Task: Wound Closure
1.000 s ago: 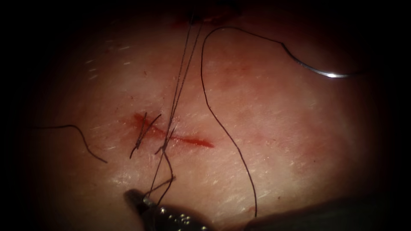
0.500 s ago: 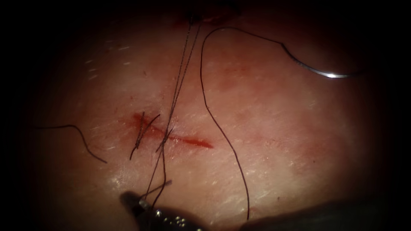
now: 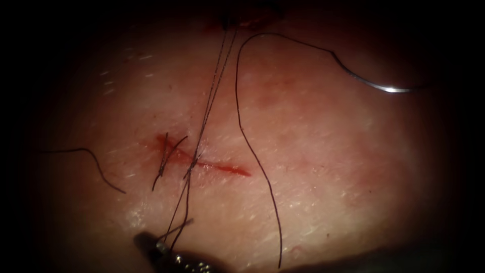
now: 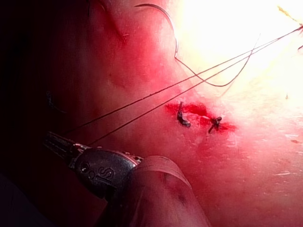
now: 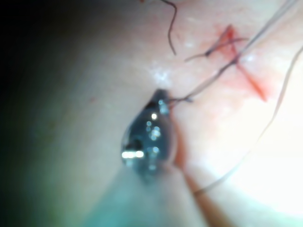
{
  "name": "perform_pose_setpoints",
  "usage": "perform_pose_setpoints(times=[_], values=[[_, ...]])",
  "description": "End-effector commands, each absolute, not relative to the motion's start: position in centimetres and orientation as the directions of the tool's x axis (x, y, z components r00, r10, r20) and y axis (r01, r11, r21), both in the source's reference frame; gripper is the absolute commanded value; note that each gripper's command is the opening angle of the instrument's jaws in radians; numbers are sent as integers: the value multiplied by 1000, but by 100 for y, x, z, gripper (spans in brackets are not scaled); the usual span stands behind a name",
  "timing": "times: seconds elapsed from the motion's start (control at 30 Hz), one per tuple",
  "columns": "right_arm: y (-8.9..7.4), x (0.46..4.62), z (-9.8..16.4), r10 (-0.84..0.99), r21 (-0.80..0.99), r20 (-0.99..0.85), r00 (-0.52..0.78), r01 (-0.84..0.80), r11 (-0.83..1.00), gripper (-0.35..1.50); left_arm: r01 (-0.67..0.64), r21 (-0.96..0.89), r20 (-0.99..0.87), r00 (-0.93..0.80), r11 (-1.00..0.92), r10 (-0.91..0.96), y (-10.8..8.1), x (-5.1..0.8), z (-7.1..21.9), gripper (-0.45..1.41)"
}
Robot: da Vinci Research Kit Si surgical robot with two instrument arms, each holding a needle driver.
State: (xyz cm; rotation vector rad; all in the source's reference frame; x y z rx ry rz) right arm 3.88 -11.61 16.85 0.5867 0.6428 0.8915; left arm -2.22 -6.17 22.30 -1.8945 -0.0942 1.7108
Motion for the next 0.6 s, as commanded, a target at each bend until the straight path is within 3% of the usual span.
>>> perform_pose_setpoints(times=[0.03,0.6], values=[[-1180,398,1681,840,706,-257,478,-501,501,-35,-318,-459,-888,177,-830,424,-626,-229,2235,-45],[-1187,396,1673,817,715,-250,519,-470,518,-35,-310,-455,-890,180,-835,418,-629,-227,2238,-45]])
